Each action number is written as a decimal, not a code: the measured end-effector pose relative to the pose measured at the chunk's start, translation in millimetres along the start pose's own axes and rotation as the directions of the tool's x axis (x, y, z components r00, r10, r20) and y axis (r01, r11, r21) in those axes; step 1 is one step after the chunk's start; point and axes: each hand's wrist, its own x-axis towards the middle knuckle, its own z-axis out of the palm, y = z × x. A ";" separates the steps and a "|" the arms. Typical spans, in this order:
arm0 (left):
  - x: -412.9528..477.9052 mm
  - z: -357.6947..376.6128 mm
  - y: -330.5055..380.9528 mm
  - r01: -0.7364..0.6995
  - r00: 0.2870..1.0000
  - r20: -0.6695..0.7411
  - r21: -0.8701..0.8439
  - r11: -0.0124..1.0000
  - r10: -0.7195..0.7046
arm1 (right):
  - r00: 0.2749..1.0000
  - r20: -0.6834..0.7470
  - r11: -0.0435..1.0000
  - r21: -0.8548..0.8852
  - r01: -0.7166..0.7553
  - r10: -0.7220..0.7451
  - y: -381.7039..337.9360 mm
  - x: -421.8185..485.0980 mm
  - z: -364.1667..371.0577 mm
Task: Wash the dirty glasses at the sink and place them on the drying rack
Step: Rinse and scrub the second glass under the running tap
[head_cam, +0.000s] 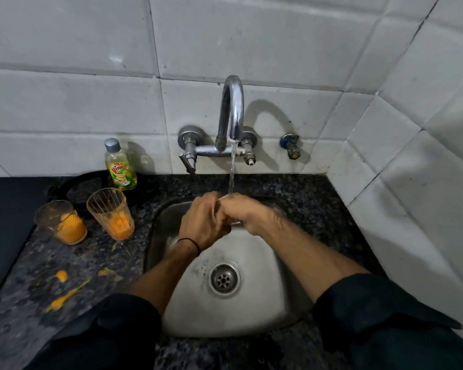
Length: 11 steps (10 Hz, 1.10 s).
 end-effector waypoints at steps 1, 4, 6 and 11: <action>2.5 -5.7 -7.7 0.025 0.999 0.041 -0.178 0.984 -0.018 | 0.922 0.065 0.910 -0.154 0.386 -0.381 3.3 -1.2 -10.1; 5.4 -15.4 -9.4 0.049 0.973 0.232 -0.240 0.970 0.008 | 0.919 0.035 0.852 -0.364 0.377 -0.392 13.6 -8.6 -0.9; -2.6 -13.9 -3.2 0.070 0.987 0.156 -0.240 0.968 -0.033 | 0.937 0.107 0.925 -0.157 0.346 -0.333 5.8 -12.0 -6.4; -0.6 -11.7 -0.7 0.086 0.982 0.188 -0.388 0.918 -0.013 | 0.852 0.220 0.761 -0.384 0.523 -0.475 4.8 -22.3 -27.1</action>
